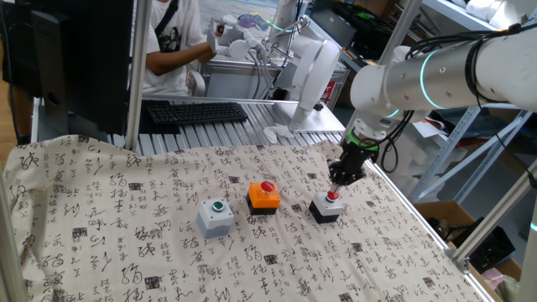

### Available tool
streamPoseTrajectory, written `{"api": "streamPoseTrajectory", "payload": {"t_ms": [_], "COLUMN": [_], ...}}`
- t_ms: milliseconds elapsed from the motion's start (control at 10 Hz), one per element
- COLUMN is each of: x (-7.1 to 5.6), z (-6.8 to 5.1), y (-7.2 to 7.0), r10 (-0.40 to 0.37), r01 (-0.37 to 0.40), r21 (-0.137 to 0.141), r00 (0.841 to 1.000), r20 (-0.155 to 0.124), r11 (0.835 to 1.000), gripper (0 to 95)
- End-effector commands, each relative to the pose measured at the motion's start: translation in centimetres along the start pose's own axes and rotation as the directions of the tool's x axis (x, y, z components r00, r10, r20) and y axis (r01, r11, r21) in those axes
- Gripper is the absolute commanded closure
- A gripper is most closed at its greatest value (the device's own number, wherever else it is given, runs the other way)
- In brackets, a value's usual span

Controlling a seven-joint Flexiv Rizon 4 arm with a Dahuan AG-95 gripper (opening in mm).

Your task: Press three buttons from left to right in sequence

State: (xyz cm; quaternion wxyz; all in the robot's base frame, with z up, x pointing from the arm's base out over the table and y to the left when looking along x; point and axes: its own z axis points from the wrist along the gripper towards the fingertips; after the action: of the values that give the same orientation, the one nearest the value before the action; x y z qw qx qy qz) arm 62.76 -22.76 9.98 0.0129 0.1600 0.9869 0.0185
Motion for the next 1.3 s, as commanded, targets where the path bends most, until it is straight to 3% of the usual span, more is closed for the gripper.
{"api": "streamPoseTrajectory", "payload": {"t_ms": [100, 500, 600, 900, 1000, 1300], "x": [0.0, -0.1, -0.2, -0.4, -0.4, -0.3], "z": [0.2, 1.1, 1.4, 2.1, 2.0, 0.7], "y": [0.1, -0.1, -0.2, -0.3, -0.3, -0.5], "r10": [0.003, 0.008, 0.019, 0.013, 0.012, 0.014], "r01": [-0.003, -0.008, -0.019, -0.013, -0.012, -0.014], "r21": [-0.003, -0.019, -0.049, -0.052, -0.037, -0.043], "r00": [1.0, 1.0, 1.0, 1.0, 1.0, 1.0], "r20": [0.0, 0.001, -0.006, 0.002, 0.001, 0.001], "r11": [1.0, 1.0, 0.999, 0.999, 0.999, 0.999], "gripper": [95.0, 95.0, 95.0, 95.0, 95.0, 95.0]}}
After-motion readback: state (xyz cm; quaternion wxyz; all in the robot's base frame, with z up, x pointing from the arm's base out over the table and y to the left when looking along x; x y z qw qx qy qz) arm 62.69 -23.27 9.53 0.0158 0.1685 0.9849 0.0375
